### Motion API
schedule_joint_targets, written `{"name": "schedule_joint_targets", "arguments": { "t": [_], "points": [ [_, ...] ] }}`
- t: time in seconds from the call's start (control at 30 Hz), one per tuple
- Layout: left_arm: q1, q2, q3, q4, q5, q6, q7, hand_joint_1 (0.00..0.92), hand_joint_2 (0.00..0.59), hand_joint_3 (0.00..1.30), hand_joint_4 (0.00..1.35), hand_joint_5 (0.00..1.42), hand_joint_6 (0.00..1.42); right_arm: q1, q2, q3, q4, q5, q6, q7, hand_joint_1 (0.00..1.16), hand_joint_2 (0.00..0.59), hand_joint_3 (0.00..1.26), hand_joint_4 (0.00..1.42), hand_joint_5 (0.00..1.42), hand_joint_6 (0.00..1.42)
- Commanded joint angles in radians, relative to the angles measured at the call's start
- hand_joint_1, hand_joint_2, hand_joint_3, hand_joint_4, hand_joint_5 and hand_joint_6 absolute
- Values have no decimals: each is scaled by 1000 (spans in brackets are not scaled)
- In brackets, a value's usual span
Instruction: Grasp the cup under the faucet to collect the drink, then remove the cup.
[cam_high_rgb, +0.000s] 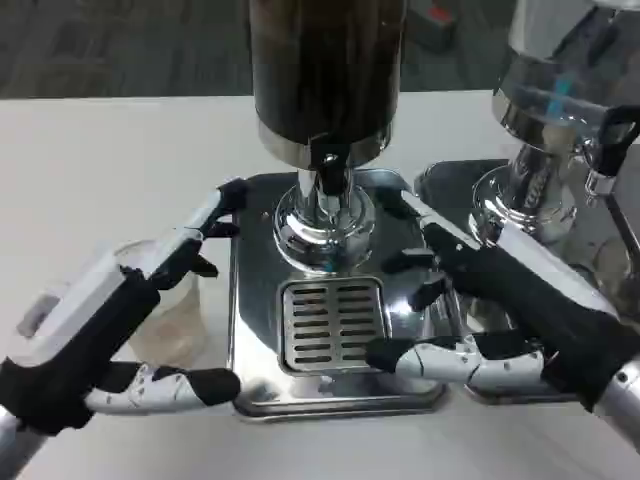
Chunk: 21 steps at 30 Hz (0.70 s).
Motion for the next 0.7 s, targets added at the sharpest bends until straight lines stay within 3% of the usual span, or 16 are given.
{"name": "schedule_joint_targets", "arguments": {
  "t": [0.03,0.1,0.17,0.4,0.57,0.7],
  "points": [
    [34,-62,119,-8,62,-86,129,32,62,45,51,165,409,87,39,-35,-51,-122,-84,-158,426,251,116,151,381,499],
    [81,-92,174,-11,120,-139,183,57,76,59,39,109,349,133,59,-22,-62,-193,-115,-224,450,311,172,201,429,516],
    [122,-103,216,-13,186,-179,219,58,81,58,2,43,279,176,71,-6,-69,-268,-143,-275,464,334,188,207,412,496],
    [269,-57,281,-1,406,-275,260,10,74,0,0,0,110,307,70,33,-72,-497,-190,-373,466,369,150,110,208,384],
    [295,-62,294,-20,486,-245,321,0,62,0,0,0,84,333,70,14,-57,-531,-206,-399,461,381,130,80,145,363],
    [337,-50,281,-84,559,-151,333,0,48,0,0,0,19,358,51,13,-51,-638,-207,-432,470,404,92,4,53,310]
  ]
}}
